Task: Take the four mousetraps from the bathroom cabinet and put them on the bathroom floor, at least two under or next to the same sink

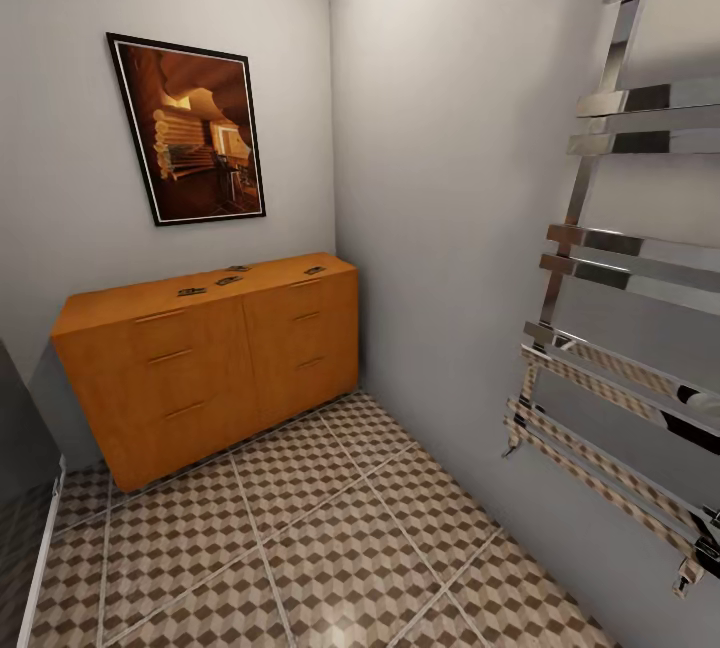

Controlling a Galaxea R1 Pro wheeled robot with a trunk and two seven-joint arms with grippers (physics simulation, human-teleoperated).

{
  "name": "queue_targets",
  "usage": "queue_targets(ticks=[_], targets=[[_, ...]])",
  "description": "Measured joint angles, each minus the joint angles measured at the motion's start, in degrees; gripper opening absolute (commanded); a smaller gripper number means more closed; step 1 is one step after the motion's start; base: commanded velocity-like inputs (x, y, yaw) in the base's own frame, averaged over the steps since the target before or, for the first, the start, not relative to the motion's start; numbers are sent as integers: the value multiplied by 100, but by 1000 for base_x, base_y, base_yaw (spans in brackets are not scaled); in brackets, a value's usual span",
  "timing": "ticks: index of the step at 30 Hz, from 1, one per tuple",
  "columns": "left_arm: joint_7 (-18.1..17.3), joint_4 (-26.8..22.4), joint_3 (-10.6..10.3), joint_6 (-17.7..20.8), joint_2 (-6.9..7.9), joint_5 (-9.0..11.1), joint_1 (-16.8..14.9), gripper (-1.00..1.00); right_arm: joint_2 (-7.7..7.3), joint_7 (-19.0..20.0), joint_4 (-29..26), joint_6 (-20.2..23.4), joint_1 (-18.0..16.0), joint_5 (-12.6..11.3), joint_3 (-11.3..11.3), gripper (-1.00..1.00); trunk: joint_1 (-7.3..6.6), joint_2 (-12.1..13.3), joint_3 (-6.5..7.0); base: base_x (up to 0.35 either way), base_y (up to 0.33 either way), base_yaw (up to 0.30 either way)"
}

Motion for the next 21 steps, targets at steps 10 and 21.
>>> queue_targets(ticks=[10, 21], targets=[[1, -3, 3, -1, 1, -1, 0, 100, -13, 22, -28, -76, 0, 2, 4, 100, 0, 0, 0, 0, 0, 0], [6, 0, -2, -3, 1, -5, 0, 100, -23, 19, -35, -76, 0, 5, 4, 100, 0, 0, 0, 0, 0, 0]])
